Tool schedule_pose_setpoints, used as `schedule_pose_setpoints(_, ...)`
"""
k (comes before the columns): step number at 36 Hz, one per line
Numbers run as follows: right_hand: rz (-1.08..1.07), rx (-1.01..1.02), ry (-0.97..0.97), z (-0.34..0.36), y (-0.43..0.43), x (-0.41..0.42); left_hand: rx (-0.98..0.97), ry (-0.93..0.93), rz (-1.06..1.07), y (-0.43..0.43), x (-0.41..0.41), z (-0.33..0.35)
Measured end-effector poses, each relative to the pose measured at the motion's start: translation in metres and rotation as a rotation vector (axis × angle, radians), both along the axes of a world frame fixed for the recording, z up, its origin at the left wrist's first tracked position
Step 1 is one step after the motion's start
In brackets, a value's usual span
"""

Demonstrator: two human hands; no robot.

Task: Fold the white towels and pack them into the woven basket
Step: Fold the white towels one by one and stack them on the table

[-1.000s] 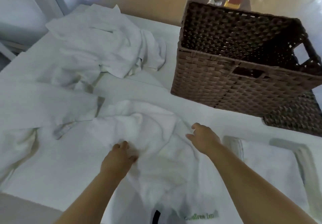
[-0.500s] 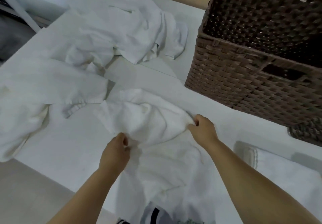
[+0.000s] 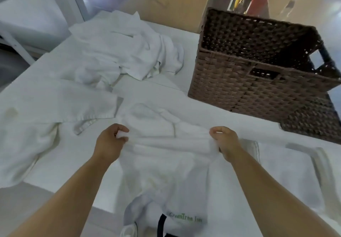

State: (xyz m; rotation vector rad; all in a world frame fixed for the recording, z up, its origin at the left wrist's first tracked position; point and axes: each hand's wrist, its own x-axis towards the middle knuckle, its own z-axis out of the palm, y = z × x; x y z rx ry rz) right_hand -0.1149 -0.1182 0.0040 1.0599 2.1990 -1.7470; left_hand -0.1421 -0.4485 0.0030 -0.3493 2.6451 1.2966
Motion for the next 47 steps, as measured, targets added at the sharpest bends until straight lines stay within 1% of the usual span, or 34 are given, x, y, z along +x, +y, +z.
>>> schedule_pose_setpoints(4,-0.026,0.087,-0.053,0.011,-0.017,0.017,0.164,-0.036,-0.032,-0.024,-0.003,0.013)
schedule_pose_setpoints(7,-0.036,0.156,-0.028,0.026,-0.031,0.028,0.282,-0.045,-0.069,-0.039,-0.004,0.024)
schedule_pose_setpoints(10,-0.061,0.211,0.018,0.042,-0.040,0.037,0.368,0.030,-0.059,-0.050,-0.005,0.042)
schedule_pose_setpoints(13,-0.071,0.342,0.009,0.063,-0.045,0.042,0.474,0.111,-0.009,-0.062,-0.007,0.064)
schedule_pose_setpoints(16,-0.039,0.454,-0.009,0.088,-0.053,0.047,0.483,0.192,-0.018,-0.071,-0.010,0.082)
schedule_pose_setpoints(18,-0.023,0.471,0.008,0.107,-0.061,0.051,0.488,0.240,-0.019,-0.075,-0.012,0.093)
schedule_pose_setpoints(21,-0.055,0.549,0.082,0.130,-0.069,0.058,0.497,0.294,-0.034,-0.079,-0.016,0.111)
schedule_pose_setpoints(23,-0.107,0.600,0.165,0.145,-0.074,0.065,0.485,0.328,-0.047,-0.082,-0.018,0.123)
schedule_pose_setpoints(26,-0.214,0.521,0.295,0.168,-0.080,0.074,0.444,0.391,-0.088,-0.087,-0.020,0.141)
schedule_pose_setpoints(29,-0.274,0.389,0.350,0.187,-0.083,0.081,0.392,0.440,-0.127,-0.093,-0.023,0.159)
schedule_pose_setpoints(32,-0.320,0.299,0.314,0.199,-0.082,0.084,0.370,0.492,-0.138,-0.098,-0.025,0.173)
schedule_pose_setpoints(35,-0.312,0.229,0.231,0.205,-0.085,0.087,0.361,0.534,-0.136,-0.100,-0.024,0.182)
schedule_pose_setpoints(37,-0.333,0.174,0.215,0.205,-0.089,0.089,0.349,0.551,-0.150,-0.101,-0.021,0.185)
schedule_pose_setpoints(41,-0.283,0.210,0.179,0.200,-0.095,0.094,0.280,0.558,-0.183,-0.103,-0.016,0.185)
schedule_pose_setpoints(44,-0.210,0.211,0.185,0.196,-0.096,0.098,0.259,0.516,-0.202,-0.108,-0.015,0.181)
schedule_pose_setpoints(47,-0.245,0.187,0.249,0.197,-0.095,0.103,0.235,0.498,-0.221,-0.115,-0.015,0.177)
